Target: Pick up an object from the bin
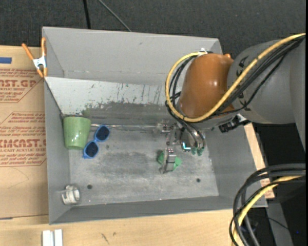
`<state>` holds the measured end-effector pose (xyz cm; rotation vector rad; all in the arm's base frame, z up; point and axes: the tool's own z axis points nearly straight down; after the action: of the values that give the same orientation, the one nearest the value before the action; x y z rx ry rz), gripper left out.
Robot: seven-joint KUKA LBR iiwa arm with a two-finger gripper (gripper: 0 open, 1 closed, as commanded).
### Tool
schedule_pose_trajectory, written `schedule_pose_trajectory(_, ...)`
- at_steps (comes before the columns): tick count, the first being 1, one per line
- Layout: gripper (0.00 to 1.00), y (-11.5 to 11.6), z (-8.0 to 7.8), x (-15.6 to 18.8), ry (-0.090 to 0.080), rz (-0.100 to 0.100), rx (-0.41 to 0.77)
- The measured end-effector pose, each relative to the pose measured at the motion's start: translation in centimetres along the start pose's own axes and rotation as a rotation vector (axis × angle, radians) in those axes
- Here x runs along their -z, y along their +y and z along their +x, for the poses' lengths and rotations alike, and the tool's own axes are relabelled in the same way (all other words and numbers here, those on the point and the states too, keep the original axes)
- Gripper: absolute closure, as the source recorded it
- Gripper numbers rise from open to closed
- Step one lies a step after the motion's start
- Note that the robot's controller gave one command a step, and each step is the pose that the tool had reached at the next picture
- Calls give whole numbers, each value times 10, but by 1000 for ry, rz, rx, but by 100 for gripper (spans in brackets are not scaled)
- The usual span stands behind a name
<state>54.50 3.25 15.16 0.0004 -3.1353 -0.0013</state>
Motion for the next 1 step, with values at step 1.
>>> schedule_pose_trajectory(1, 0, -70, 12, -60, -5, 3, 288)
